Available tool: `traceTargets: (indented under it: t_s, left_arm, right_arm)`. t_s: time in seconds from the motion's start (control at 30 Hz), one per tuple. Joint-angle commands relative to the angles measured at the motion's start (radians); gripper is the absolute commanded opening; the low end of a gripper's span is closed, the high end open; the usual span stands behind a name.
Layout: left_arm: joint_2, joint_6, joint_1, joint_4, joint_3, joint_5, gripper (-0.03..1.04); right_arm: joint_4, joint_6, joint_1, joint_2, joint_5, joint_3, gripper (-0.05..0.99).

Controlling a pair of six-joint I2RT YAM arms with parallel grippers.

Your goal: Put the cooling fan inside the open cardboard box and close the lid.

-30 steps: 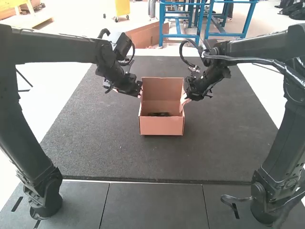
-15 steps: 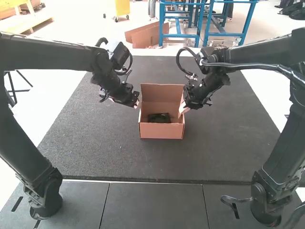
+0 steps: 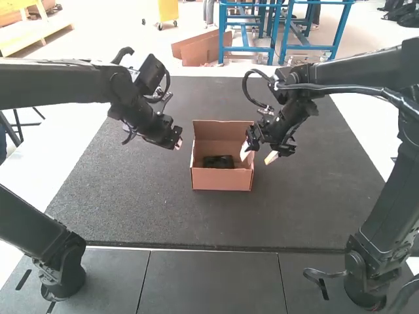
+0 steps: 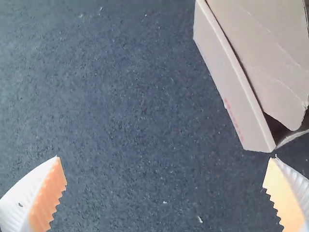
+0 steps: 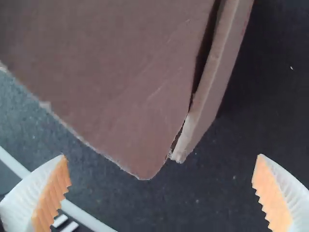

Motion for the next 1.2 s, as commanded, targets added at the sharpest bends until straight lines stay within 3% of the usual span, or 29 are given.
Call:
traceTargets:
  t_s: [0.0,0.17,0.23,0.37,0.5,0.6,0.77,0.93,1.07,1.17]
  left_arm:
    - [-0.028,0.024,0.021,0.053,0.014,-0.097,0.97]
    - [0.006,0.064,0.046,0.219,0.071,-0.254,0.97]
    - [0.040,0.073,0.046,0.272,0.103,-0.280,0.97]
    - [0.116,0.070,0.038,0.295,0.206,-0.281,0.97]
    - [0.189,0.070,-0.019,0.291,0.289,-0.278,0.97]
    - [0.225,0.070,-0.062,0.278,0.337,-0.254,0.97]
    - [0.273,0.056,-0.128,0.251,0.367,-0.224,0.97]
    - [0.299,0.051,-0.177,0.217,0.360,-0.208,0.97]
    - [0.314,0.051,-0.204,0.185,0.353,-0.200,0.97]
    - [0.322,0.039,-0.224,0.162,0.341,-0.183,0.97]
  right_arm:
    - [-0.024,-0.009,-0.001,-0.035,-0.002,0.073,0.92]
    - [-0.027,-0.043,-0.058,-0.113,0.007,0.091,0.92]
    - [0.029,-0.048,-0.083,-0.173,0.025,0.053,0.92]
    - [0.124,-0.133,-0.123,-0.325,0.160,-0.068,0.92]
    - [0.243,-0.143,-0.146,-0.474,0.257,-0.177,0.92]
    - [0.254,-0.173,-0.147,-0.569,0.344,-0.241,0.92]
    - [0.234,-0.163,-0.158,-0.676,0.419,-0.343,0.92]
    - [0.156,-0.107,-0.236,-0.705,0.419,-0.389,0.91]
    - [0.076,-0.075,-0.313,-0.702,0.343,-0.386,0.91]
    - [0.045,-0.075,-0.339,-0.693,0.318,-0.387,0.91]
